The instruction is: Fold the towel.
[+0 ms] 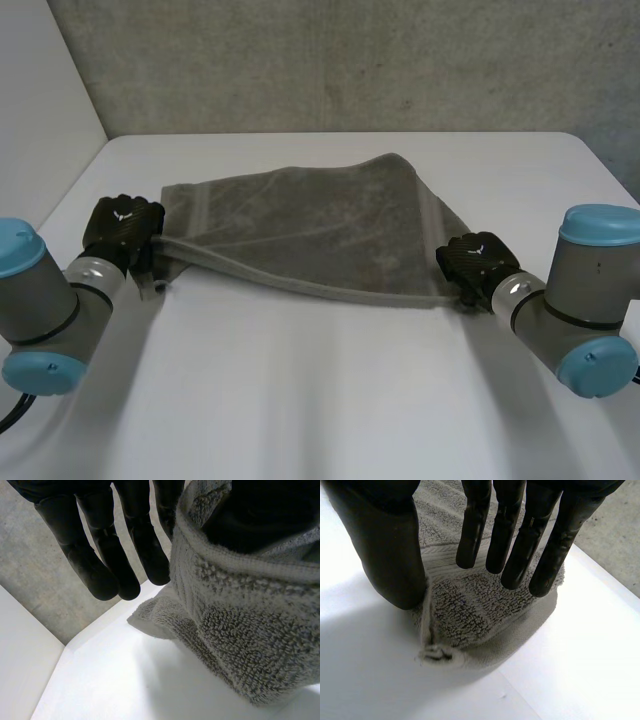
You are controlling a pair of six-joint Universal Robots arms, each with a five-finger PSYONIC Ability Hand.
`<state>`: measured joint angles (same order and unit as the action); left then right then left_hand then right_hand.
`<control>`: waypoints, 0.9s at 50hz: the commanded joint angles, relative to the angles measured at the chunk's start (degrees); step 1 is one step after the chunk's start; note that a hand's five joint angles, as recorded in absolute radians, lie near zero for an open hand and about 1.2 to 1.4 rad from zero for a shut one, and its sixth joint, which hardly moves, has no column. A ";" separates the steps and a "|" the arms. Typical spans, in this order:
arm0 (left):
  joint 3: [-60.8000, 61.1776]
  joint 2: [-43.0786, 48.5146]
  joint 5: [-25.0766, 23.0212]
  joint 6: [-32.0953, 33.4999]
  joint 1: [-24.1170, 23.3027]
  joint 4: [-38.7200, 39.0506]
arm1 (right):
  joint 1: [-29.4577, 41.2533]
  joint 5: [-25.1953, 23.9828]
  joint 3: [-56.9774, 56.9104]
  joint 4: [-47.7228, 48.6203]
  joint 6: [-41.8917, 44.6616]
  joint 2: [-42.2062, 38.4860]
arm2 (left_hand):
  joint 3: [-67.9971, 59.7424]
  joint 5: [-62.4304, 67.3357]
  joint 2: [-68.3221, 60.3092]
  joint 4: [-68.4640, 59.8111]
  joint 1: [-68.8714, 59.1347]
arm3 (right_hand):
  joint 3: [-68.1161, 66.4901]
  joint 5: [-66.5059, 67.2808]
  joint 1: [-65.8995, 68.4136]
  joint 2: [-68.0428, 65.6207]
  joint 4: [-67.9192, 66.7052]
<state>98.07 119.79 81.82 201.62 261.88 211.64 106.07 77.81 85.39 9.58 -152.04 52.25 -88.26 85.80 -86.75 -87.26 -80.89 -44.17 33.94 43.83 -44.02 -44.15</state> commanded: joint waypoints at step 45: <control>3.89 -2.28 -0.08 0.18 -0.41 -0.35 | -5.00 -3.45 0.65 -7.56 0.52 -0.13 | 8.26 -15.80 6.75 7.26 0.89 | -9.31 9.55 9.65 -9.47 -9.33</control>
<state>101.73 117.51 81.79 201.80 261.48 211.29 101.02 73.64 86.50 3.07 -153.37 52.95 -88.25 85.80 -86.75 -87.26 -80.89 -54.73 44.22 54.22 -56.33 -54.90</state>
